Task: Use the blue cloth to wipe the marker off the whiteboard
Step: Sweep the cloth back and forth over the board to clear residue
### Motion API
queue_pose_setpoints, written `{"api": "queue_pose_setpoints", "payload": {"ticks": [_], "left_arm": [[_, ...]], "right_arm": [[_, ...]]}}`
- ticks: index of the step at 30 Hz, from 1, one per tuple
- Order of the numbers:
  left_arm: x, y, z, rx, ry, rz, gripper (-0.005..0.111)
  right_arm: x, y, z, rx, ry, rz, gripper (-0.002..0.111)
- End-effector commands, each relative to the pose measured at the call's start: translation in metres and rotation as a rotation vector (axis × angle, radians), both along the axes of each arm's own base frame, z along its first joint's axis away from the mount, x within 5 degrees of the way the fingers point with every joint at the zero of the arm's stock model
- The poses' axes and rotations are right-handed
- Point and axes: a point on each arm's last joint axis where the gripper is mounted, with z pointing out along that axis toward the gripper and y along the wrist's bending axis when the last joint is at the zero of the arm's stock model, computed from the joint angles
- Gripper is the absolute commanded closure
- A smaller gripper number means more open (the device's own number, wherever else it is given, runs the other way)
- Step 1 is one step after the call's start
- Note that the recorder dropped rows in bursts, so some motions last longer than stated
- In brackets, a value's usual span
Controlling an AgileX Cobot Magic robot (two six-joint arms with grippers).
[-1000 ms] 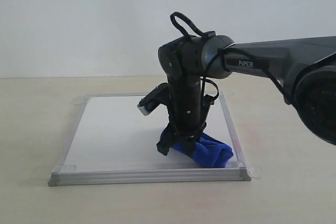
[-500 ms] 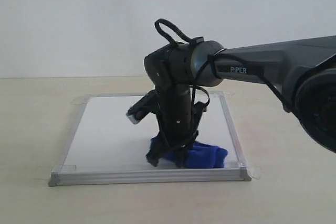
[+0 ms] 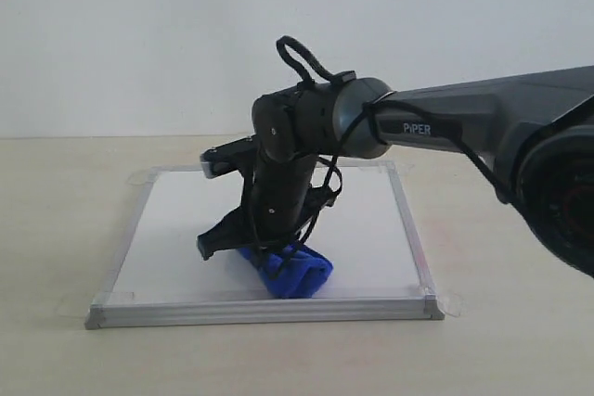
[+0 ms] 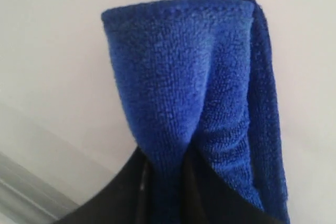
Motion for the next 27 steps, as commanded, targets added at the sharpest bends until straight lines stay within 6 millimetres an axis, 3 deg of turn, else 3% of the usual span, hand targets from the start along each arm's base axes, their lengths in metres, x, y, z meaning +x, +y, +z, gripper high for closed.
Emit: {"api": "queue_pose_setpoints", "payload": {"ticks": [1,5,8,11,19,23,27], "left_arm": [[0.000,0.000,-0.001,0.001,-0.004,-0.002,0.103],[0.000,0.000,-0.001,0.001,-0.004,-0.002,0.103],[0.000,0.000,-0.001,0.001,-0.004,-0.002,0.103],[0.000,0.000,-0.001,0.001,-0.004,-0.002,0.103],[0.000,0.000,-0.001,0.001,-0.004,-0.002,0.103],[0.000,0.000,-0.001,0.001,-0.004,-0.002,0.103],[0.000,0.000,-0.001,0.001,-0.004,-0.002,0.103]], "right_arm": [[0.006,-0.017,-0.003,-0.108,0.014,0.016,0.108],[0.018,-0.052,-0.003,-0.295,0.025,-0.104,0.108],[0.022,-0.070,-0.004,-0.339,0.079,-0.193,0.108],[0.022,-0.066,-0.004,-0.291,0.089,-0.207,0.108],[0.018,-0.019,0.001,0.099,0.066,-0.096,0.108],[0.021,-0.022,0.005,0.110,0.046,-0.131,0.108],[0.028,-0.036,0.025,0.105,0.008,-0.168,0.108]]}}
